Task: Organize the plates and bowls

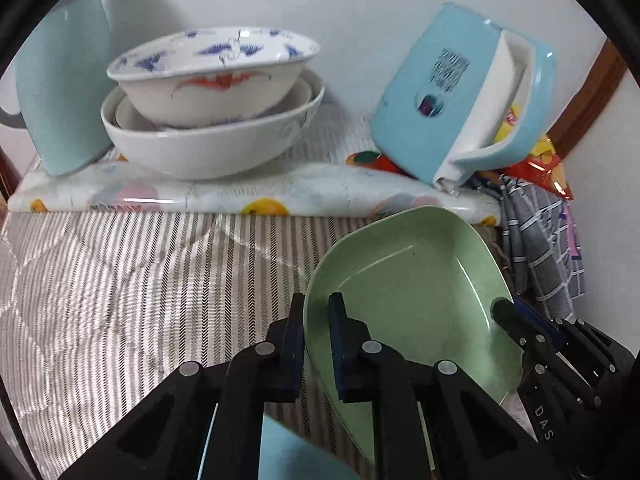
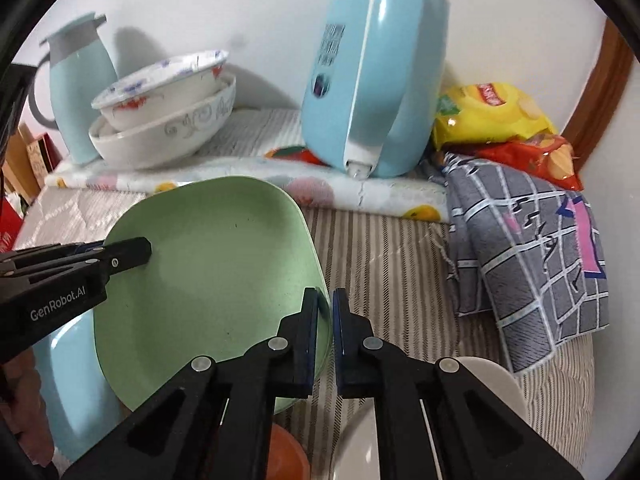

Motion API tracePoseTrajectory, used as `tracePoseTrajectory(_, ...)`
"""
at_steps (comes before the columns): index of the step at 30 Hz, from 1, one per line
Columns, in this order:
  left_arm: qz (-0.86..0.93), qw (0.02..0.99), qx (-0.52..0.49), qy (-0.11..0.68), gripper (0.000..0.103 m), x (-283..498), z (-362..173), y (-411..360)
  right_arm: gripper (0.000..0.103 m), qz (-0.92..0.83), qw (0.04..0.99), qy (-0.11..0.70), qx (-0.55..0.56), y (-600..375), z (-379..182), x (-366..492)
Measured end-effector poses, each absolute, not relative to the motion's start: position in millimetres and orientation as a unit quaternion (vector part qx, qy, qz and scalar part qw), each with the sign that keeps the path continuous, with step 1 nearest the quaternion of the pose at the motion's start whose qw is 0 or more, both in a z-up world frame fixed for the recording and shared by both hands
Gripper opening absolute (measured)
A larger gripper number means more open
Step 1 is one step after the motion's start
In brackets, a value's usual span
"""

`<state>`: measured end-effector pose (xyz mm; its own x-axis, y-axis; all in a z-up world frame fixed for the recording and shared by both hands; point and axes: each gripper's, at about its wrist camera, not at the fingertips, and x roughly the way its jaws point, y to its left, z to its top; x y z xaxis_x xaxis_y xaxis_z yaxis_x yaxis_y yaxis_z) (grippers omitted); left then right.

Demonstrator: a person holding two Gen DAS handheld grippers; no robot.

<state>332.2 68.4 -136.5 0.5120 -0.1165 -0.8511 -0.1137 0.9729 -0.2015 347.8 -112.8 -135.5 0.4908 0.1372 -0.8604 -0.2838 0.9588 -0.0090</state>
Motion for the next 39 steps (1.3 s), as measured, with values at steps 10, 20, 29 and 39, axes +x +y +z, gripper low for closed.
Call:
tracePoseTrajectory(10,-0.006,0.879,-0.111,0.464,0.011,291.8,-92.3,59.9,0.007,0.120,0.878,0.462,-0.039,-131.1,-88.6,311.6)
tracePoseTrajectory(20,-0.005,0.891,-0.108,0.440,0.011,231.2,-61.4,48.2,0.007,0.118,0.891,0.438,-0.026,-146.0,-55.6,257.2)
tracePoseTrajectory(29,0.000,0.897,-0.115,0.427,0.011,180.5,-48.1,46.0,0.007,0.121,0.896,0.427,-0.011,-154.7,-38.4,208.9)
tracePoseTrajectory(39,0.007,0.900,-0.114,0.420,0.011,143.0,-40.4,46.5,0.007,0.124,0.899,0.420,0.003,-155.6,-29.7,167.2)
